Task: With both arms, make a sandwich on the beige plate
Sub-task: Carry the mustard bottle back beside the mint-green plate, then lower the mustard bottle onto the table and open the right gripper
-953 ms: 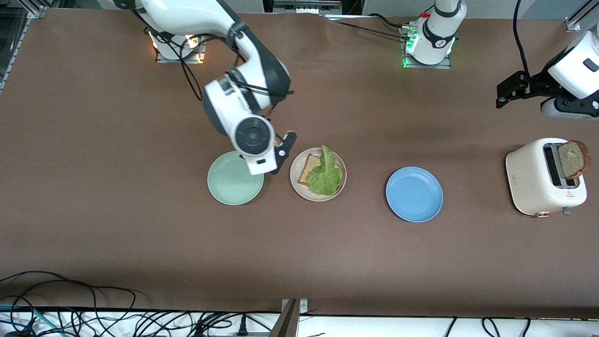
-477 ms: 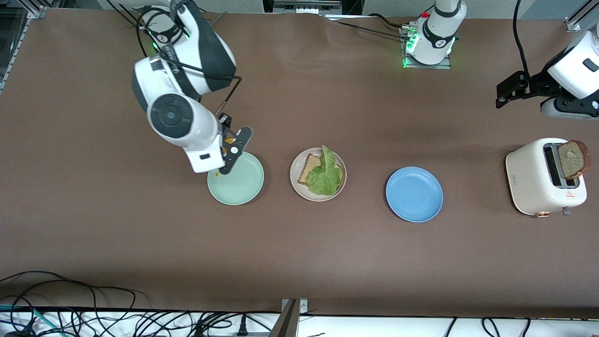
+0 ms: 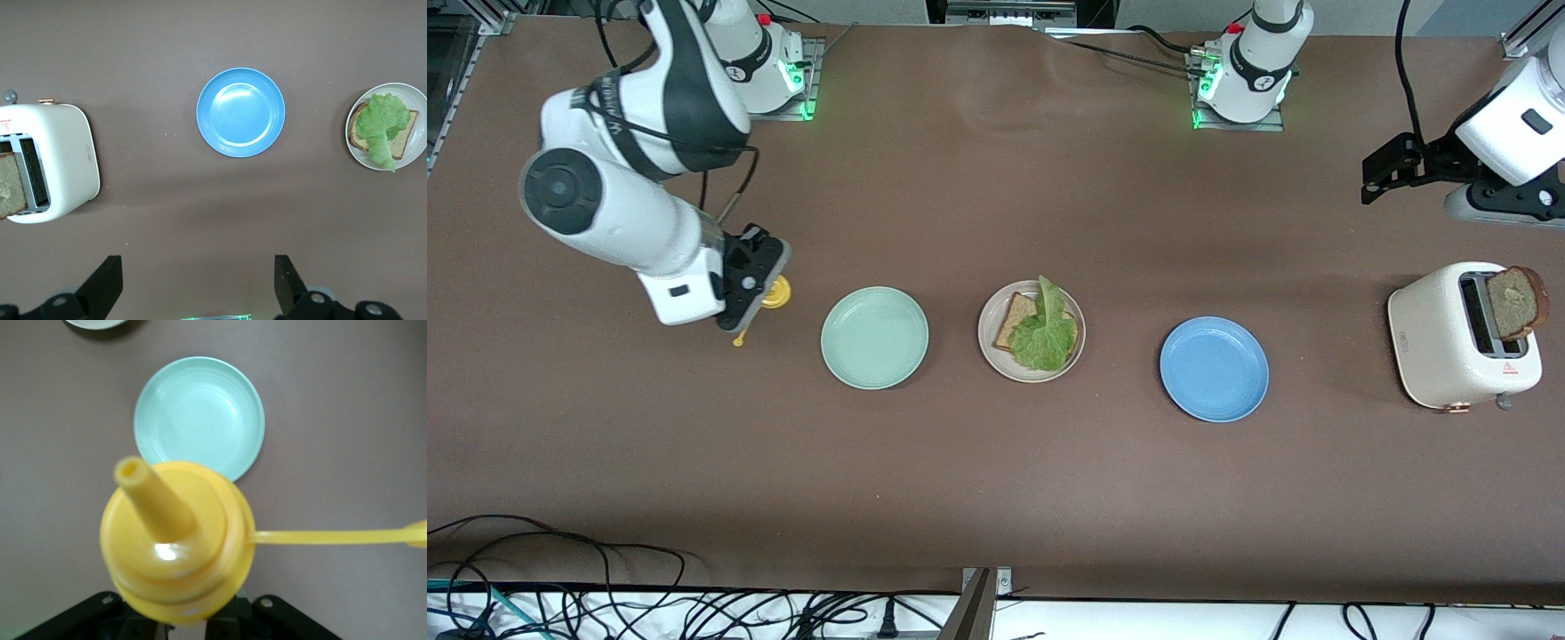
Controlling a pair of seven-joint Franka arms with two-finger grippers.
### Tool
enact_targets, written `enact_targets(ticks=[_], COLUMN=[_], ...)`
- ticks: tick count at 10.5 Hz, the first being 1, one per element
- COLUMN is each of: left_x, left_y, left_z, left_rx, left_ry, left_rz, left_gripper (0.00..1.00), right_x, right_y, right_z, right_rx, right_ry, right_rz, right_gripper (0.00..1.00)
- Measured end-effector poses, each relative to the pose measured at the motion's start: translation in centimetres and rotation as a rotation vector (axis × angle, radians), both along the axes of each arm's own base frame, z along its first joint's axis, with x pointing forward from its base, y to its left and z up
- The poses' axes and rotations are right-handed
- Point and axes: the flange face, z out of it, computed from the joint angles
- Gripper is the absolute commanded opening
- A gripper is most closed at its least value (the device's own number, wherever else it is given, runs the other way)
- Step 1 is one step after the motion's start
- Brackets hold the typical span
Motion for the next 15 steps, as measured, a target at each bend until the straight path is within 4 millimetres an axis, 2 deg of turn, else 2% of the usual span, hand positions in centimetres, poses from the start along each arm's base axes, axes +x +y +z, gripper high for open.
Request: enact_targets(ticks=[2, 4, 8, 9, 11, 15], left_x=[0.0, 0.0, 0.0, 0.0, 0.0, -0.1], left_y=[-0.1, -0.2, -0.2, -0.2, -0.2, -0.9], left_z=[0.0, 0.0, 0.0, 0.0, 0.0, 0.0], left_rx=[0.000, 0.000, 0.000, 0.000, 0.000, -0.001], left_ry=[0.000, 0.000, 0.000, 0.000, 0.000, 0.000], left_rz=[-0.002, -0.003, -0.005, -0.004, -0.005, -0.017], left_gripper=[1.00, 1.00, 1.00, 1.00, 1.00, 1.00], right_x=[0.0, -0.5, -1.4, -1.9, -3.0, -2.9], right_y=[-4.2, -7.5, -11.2, -11.4, -10.7, -9.4], right_z=[-1.2, -3.5, -7.4, -8.6, -11.1, -14.4], right_rx=[0.017, 0.021, 0.022, 0.031, 0.047, 0.077], right_ry=[-0.071, -0.147, -0.237, -0.258, -0.282, -0.302], right_rz=[-0.005, -0.048, -0.112, -0.120, -0.122, -0.144], right_gripper=[0.00, 0.00, 0.00, 0.00, 0.00, 0.00])
